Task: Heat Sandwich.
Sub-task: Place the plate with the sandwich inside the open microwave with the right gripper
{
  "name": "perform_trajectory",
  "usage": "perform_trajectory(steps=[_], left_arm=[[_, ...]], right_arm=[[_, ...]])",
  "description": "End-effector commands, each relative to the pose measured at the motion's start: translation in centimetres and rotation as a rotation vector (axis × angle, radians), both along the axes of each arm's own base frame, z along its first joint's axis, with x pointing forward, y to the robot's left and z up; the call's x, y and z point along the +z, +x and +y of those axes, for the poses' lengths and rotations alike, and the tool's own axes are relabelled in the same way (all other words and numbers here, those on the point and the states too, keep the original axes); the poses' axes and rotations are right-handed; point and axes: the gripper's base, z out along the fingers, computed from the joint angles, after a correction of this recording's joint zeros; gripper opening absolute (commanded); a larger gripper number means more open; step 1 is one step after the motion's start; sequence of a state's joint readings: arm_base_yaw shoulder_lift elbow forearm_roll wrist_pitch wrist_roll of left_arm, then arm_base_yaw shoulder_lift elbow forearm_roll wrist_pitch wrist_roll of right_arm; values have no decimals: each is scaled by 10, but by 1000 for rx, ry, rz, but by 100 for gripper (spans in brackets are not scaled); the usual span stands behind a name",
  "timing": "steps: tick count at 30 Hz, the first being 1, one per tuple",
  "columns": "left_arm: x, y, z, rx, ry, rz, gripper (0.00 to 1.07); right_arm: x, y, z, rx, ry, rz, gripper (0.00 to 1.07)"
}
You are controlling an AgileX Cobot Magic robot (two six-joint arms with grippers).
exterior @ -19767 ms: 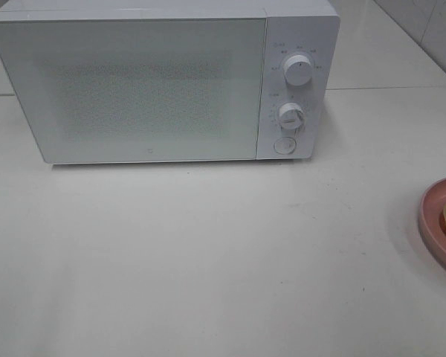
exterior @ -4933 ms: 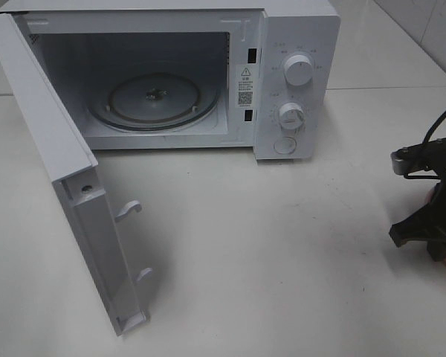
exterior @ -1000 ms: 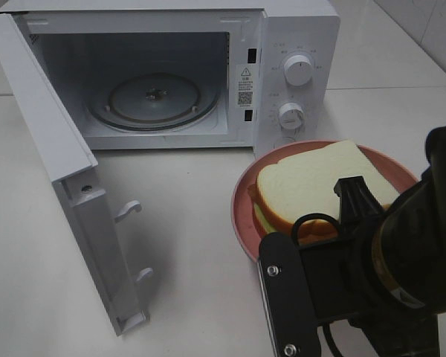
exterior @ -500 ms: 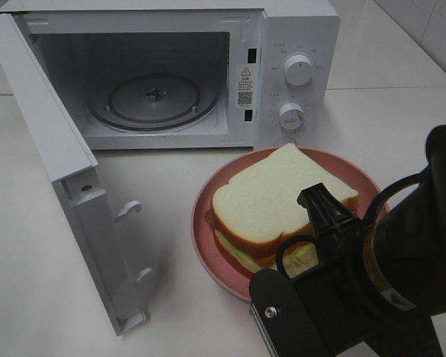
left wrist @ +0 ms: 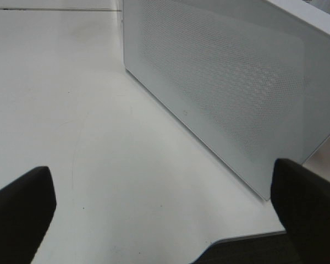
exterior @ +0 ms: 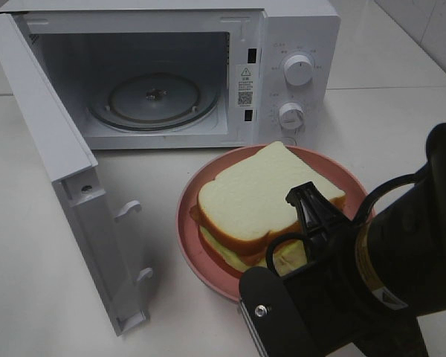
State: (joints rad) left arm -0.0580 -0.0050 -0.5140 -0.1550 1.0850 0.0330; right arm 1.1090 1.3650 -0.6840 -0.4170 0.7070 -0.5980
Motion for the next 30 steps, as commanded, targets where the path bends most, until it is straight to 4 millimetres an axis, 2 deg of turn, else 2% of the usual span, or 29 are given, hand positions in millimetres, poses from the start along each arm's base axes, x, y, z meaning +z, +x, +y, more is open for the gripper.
perform_trajectory(steps=[1, 8, 17, 30], left_arm=[[1, -3, 0, -6, -3, -36, 100], [1, -3, 0, -6, -3, -36, 100], [1, -3, 0, -6, -3, -36, 100], [1, -3, 0, -6, -3, -36, 100]], right_arm=[[1, 1, 1, 74, -11, -20, 0], [1, 17, -8, 70, -9, -28, 0], [1, 38, -18, 162, 23, -24, 0], [0, 63, -47, 187, 62, 46, 0]])
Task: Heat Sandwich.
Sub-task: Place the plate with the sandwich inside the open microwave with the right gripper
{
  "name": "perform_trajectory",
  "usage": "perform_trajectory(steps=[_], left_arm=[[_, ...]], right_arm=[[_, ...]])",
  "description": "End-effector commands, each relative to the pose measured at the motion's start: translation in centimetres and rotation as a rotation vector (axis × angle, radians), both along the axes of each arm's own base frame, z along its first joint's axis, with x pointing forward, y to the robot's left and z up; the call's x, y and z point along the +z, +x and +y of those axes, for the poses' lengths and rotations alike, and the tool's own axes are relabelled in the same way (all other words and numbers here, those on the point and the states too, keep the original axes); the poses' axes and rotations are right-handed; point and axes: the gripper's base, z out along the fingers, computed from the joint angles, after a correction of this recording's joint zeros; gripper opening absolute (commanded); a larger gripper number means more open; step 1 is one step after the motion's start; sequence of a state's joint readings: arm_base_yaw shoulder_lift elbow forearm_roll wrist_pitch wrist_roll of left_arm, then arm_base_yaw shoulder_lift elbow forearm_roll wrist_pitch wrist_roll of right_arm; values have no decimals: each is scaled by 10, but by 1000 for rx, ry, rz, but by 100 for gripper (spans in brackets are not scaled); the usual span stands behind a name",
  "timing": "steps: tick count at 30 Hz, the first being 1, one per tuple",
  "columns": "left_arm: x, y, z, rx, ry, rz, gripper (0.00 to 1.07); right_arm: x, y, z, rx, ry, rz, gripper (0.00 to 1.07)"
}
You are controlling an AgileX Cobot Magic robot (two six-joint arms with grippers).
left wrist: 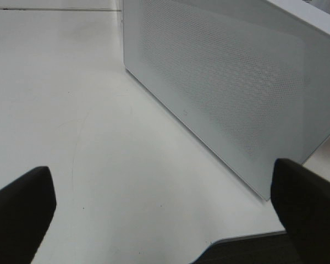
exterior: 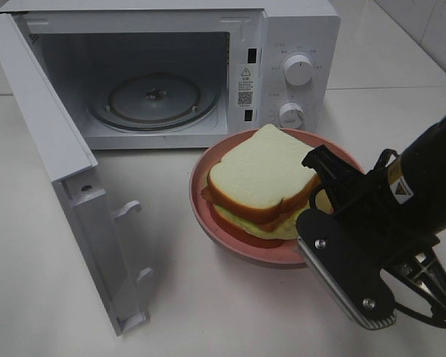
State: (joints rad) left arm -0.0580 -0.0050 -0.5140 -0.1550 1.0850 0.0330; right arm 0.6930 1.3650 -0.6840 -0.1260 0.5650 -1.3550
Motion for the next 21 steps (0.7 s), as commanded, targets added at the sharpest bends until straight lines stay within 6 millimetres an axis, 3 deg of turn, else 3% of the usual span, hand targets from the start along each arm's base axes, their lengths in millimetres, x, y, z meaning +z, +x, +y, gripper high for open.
perform_trajectory(steps=[1, 21], left_arm=[[1, -3, 0, -6, -3, -36, 100], [1, -3, 0, -6, -3, -36, 100]], right_arm=[[2, 6, -6, 14, 39, 3, 0], [18, 23, 1, 31, 127, -49, 0]])
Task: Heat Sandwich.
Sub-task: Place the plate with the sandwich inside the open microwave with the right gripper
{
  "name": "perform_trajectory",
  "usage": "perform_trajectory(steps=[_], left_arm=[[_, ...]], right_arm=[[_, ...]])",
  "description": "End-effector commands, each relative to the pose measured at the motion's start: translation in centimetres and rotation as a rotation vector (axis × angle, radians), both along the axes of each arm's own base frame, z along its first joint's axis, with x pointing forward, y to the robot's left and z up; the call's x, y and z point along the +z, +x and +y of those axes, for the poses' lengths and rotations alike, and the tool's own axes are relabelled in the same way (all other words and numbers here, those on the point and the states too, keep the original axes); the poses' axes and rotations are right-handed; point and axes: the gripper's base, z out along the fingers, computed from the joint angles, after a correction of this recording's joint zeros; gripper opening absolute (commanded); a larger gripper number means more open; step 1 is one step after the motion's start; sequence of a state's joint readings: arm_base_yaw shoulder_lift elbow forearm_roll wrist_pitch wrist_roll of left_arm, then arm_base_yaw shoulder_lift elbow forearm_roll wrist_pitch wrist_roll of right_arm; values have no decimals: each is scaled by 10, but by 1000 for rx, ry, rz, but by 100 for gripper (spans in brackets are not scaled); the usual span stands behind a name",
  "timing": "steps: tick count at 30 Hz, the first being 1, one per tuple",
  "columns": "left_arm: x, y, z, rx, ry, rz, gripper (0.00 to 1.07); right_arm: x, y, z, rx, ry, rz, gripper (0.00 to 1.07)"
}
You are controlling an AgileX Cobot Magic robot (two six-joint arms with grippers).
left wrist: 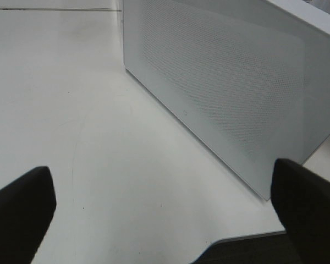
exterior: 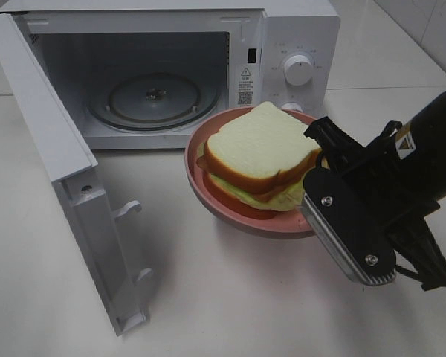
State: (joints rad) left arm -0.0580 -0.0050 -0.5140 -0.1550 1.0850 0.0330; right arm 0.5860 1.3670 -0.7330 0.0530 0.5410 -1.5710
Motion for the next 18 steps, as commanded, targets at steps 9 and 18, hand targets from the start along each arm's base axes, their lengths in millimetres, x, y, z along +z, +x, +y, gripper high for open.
perform_trajectory(steps=[9, 18], left_arm=[[1, -3, 0, -6, -2, -36, 100], [1, -3, 0, -6, -2, -36, 100]], right_arm=[[6, 17, 29, 87, 22, -44, 0], [3, 34, 56, 144, 36, -33, 0]])
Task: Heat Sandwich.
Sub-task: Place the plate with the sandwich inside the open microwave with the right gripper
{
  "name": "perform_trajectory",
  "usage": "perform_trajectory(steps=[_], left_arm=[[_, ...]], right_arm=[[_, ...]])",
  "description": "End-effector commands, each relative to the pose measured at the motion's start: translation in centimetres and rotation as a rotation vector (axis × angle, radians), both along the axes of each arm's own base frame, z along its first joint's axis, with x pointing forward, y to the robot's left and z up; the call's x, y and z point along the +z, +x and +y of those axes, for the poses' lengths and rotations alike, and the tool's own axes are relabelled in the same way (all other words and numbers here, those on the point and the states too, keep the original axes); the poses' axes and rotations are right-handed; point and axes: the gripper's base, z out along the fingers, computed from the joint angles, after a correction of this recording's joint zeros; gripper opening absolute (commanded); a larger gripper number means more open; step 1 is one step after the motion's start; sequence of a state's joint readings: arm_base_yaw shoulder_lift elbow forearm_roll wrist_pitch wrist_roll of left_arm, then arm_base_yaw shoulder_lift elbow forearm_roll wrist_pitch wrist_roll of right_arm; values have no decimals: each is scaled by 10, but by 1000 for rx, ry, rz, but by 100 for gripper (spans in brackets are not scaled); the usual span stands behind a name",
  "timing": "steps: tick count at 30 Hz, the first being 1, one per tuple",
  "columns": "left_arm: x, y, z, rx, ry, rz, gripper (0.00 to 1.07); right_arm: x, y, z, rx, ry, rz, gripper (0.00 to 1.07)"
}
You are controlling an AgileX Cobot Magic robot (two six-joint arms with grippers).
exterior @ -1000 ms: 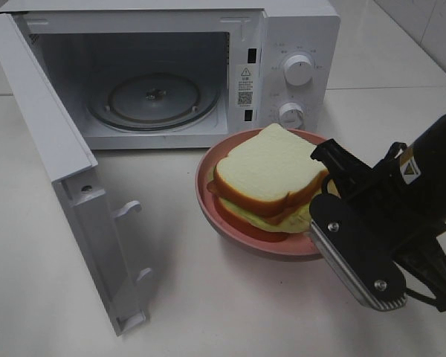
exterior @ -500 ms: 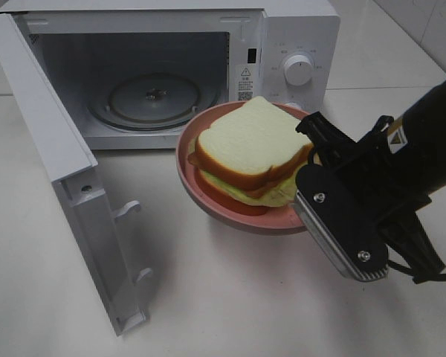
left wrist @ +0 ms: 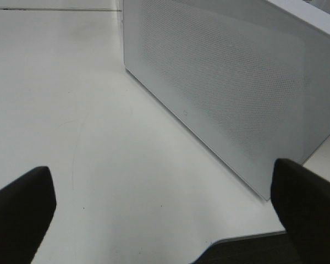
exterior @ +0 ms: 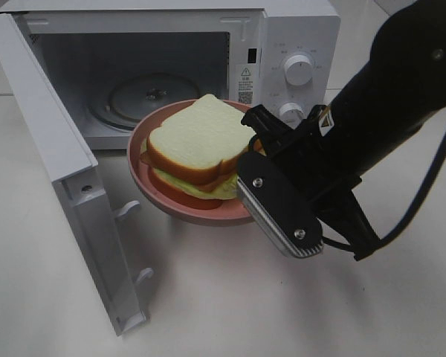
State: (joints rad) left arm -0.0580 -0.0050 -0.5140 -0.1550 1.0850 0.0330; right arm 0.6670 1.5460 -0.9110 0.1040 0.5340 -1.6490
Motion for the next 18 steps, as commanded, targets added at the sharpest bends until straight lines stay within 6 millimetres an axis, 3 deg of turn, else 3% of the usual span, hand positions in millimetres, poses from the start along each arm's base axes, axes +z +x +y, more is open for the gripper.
perform_trajectory(steps=[1, 18], left_arm=[[1, -3, 0, -6, -2, -36, 100], [1, -3, 0, -6, -2, -36, 100]], right_arm=[[4, 7, 7, 17, 21, -32, 0], [-2, 51, 42, 52, 25, -58, 0]])
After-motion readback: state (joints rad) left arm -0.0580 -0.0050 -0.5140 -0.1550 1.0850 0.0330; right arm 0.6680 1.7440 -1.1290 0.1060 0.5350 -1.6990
